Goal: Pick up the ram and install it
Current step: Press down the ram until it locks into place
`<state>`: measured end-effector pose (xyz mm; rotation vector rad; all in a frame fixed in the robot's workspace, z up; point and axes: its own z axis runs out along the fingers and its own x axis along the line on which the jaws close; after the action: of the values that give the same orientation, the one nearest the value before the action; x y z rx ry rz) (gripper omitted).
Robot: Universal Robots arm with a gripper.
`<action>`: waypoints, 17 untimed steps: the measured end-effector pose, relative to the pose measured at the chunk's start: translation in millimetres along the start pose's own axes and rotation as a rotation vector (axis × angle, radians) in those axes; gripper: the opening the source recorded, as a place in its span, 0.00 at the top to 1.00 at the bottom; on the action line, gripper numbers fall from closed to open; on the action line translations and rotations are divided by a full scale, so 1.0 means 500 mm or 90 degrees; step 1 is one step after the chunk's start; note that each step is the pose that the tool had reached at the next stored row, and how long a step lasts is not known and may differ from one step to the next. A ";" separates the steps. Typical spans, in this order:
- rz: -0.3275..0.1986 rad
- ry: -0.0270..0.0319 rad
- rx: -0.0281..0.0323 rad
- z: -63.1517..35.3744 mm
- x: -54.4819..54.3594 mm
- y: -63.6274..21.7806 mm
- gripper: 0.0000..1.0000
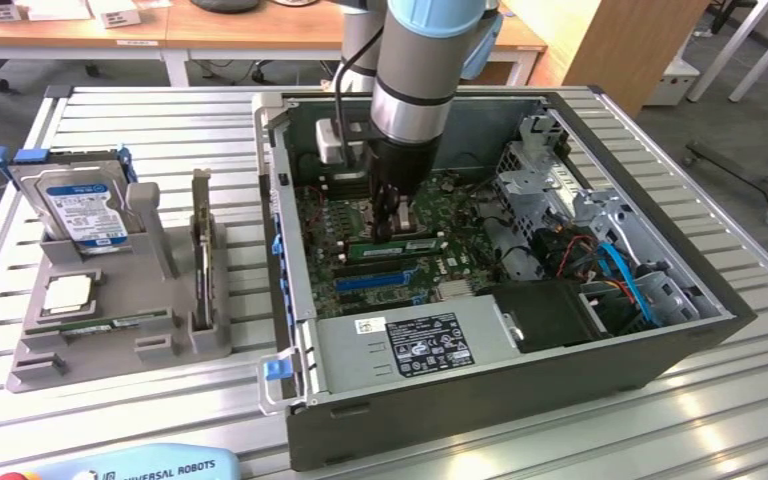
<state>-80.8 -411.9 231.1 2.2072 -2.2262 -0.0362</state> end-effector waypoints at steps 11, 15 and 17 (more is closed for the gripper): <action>0.000 0.0000 0.0000 0.005 0.000 0.000 0.90; 0.000 0.0000 0.0000 0.005 0.000 0.000 0.90; 0.000 -0.0001 0.0000 0.006 0.000 0.000 0.90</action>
<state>-80.7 -411.8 228.4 2.2073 -2.2263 -0.0363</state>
